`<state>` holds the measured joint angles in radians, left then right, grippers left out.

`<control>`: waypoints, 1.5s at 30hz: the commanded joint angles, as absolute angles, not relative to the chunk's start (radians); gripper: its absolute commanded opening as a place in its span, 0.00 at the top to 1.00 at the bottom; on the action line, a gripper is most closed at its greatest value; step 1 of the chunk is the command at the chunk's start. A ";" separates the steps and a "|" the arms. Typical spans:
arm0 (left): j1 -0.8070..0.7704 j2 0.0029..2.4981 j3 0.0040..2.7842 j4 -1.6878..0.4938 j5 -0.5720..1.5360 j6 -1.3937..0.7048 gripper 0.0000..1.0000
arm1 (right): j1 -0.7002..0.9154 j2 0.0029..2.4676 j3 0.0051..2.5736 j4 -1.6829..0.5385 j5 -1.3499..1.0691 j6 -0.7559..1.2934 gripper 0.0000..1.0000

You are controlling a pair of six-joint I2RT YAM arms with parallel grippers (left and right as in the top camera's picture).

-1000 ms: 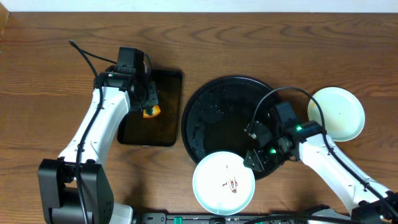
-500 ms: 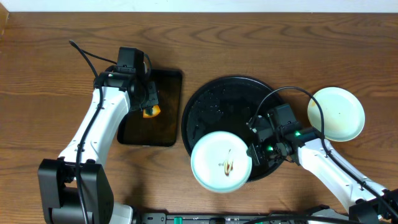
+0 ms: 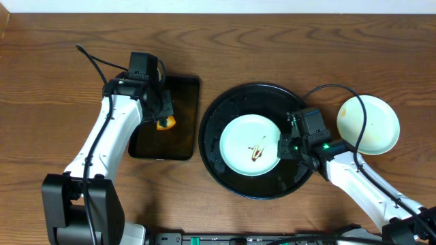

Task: Clean dirty plates on tray and stack at the side
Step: 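Hold the pale blue plate rim while left gripper brings the sponge over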

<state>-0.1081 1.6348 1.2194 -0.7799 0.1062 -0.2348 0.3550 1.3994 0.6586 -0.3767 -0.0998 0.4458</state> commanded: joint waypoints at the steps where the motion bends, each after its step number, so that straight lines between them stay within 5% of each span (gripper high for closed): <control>1: -0.105 1.646 1.215 -0.781 0.114 -0.226 0.92 | 0.373 1.393 0.654 -0.374 0.025 0.519 0.99; 7: -0.105 1.646 1.215 -0.781 0.114 -0.226 0.92 | 0.373 1.406 0.653 -0.374 0.037 0.519 0.98; 12: -0.105 1.646 1.214 -0.781 0.114 -0.226 0.92 | 0.373 1.464 0.653 -0.362 0.027 0.519 0.79; 20: -0.105 1.646 1.214 -0.781 0.114 -0.226 0.92 | 0.372 1.512 0.654 -0.319 -0.001 0.515 0.68; 34: -0.105 1.646 1.214 -0.781 0.114 -0.226 0.92 | 0.372 1.391 0.681 -0.310 -0.069 0.453 0.63; 45: -0.105 1.646 1.204 -0.762 0.113 -0.225 0.92 | 0.381 1.490 0.640 -0.358 -0.165 0.426 0.71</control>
